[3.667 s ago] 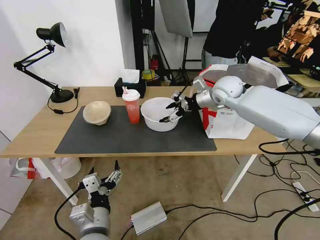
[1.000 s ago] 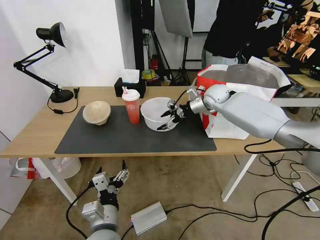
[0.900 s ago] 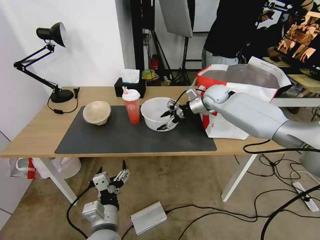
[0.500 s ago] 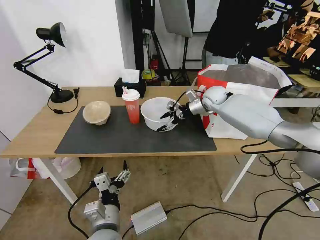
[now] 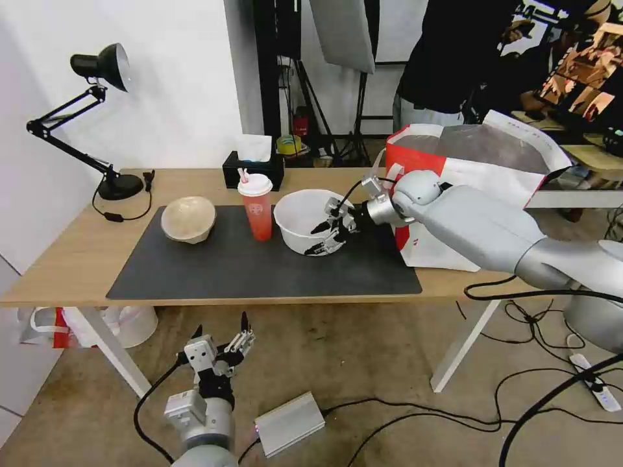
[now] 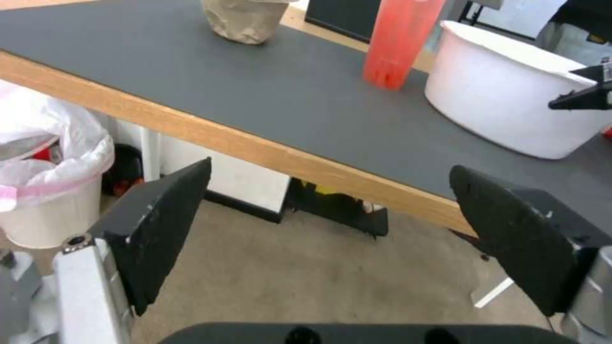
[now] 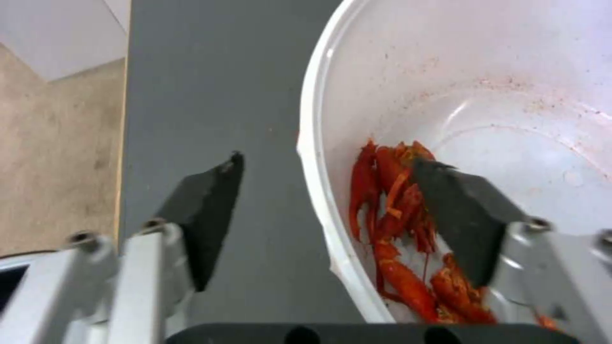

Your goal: Pick up the trash from the table and place it into the takeout bag.

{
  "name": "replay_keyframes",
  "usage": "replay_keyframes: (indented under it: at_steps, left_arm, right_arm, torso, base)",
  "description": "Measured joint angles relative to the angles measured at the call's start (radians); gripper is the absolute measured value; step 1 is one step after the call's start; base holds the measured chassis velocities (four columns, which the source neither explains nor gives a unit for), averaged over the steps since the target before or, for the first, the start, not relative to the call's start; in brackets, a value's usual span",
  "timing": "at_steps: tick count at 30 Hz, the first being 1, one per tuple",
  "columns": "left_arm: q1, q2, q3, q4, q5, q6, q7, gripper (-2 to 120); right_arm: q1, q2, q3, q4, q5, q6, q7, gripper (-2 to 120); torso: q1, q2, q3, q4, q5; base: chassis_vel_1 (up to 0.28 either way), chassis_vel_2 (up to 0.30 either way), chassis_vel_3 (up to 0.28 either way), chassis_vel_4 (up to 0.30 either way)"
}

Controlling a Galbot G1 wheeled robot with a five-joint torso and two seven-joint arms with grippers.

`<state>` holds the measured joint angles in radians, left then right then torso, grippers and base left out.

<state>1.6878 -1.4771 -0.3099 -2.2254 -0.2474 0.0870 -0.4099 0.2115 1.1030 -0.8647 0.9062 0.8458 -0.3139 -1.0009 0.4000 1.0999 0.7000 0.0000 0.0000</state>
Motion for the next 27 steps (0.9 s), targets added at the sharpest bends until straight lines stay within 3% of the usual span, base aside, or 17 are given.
replay_keyframes:
  at_steps: [8, 14, 18, 27]
  left_arm:
    - [0.000, 0.001, 0.000, 0.000, 0.000, 0.000, 0.000, 100]
    - [-0.002, 0.002, 0.001, 0.000, -0.001, 0.000, -0.001, 100]
    - [-0.002, 0.003, 0.001, -0.004, -0.001, 0.000, -0.002, 100]
    - [-0.001, 0.002, 0.000, -0.006, -0.001, 0.000, -0.003, 100]
  right_arm:
    - [-0.012, 0.003, 0.018, -0.017, 0.001, -0.003, -0.010, 34]
    - [-0.018, -0.001, 0.021, -0.015, 0.001, -0.004, -0.011, 18]
    - [-0.023, -0.005, 0.022, -0.013, 0.002, -0.005, -0.011, 0]
    - [-0.024, -0.001, 0.027, -0.018, 0.002, -0.005, -0.014, 0]
  torso:
    - [0.000, 0.000, 0.000, 0.0000, 0.0000]
    - [0.000, 0.000, 0.000, 0.0000, 0.0000]
    - [0.000, 0.000, 0.000, 0.0000, 0.0000]
    - [0.000, 0.000, 0.000, 0.0000, 0.0000]
  base:
    - [0.000, 0.000, 0.000, 0.000]
    - [0.000, 0.000, 0.000, 0.000]
    - [0.000, 0.000, 0.000, 0.000]
    - [0.000, 0.000, 0.000, 0.000]
